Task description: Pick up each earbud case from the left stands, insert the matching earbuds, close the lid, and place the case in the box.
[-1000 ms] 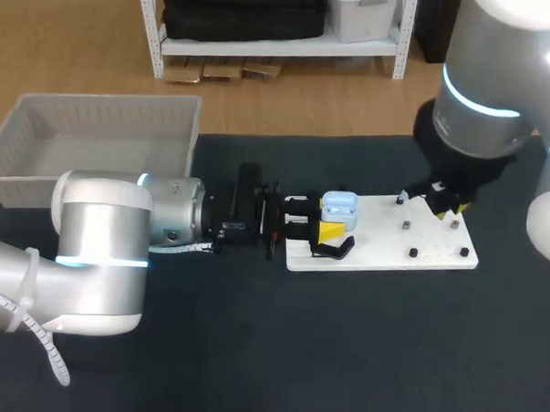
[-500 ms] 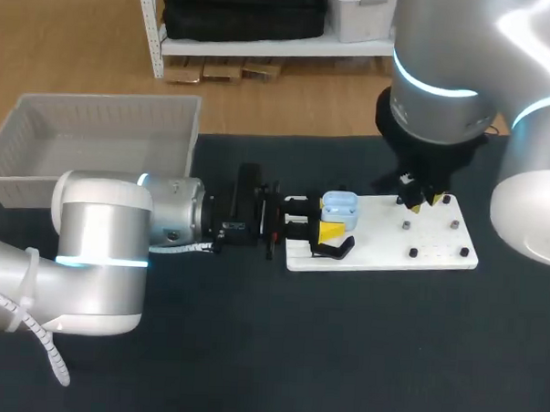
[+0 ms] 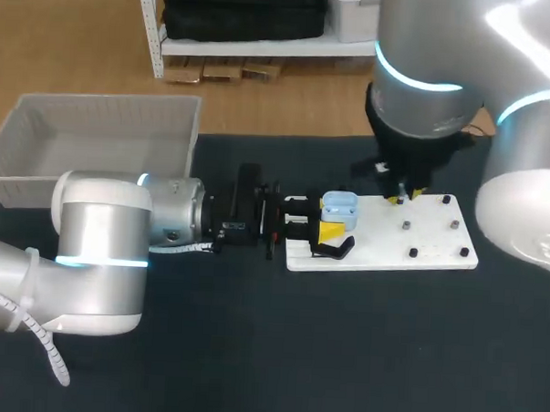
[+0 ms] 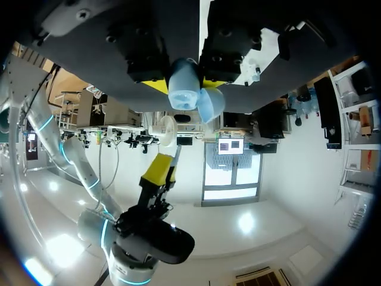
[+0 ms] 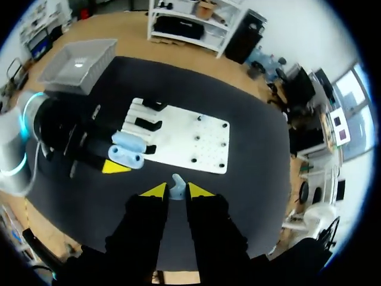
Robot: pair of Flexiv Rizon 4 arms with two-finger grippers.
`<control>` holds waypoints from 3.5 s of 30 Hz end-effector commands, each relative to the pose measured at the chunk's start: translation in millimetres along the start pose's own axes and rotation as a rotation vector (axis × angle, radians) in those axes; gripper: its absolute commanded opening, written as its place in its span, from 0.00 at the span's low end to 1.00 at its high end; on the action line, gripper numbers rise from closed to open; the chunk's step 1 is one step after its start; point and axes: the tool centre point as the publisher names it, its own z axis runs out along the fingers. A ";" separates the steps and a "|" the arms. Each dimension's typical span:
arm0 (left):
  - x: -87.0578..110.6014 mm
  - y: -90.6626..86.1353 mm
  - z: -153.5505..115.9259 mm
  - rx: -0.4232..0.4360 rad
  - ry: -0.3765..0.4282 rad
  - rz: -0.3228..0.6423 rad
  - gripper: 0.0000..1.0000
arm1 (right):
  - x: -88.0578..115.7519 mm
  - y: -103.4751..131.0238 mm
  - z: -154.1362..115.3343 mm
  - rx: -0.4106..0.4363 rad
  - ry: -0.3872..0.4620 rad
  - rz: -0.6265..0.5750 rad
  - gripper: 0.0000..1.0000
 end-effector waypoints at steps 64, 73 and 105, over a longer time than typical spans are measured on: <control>1.1 -0.3 0.1 -0.003 -0.004 0.003 0.00 | -23.5 60.8 19.8 0.086 0.358 0.791 0.00; 1.1 -0.3 0.1 -0.003 -0.004 0.003 0.00 | -27.5 62.6 21.2 0.084 0.371 0.807 0.00; 1.1 -0.3 0.1 -0.003 -0.004 0.003 0.00 | -26.6 61.0 39.0 0.139 0.402 0.802 0.00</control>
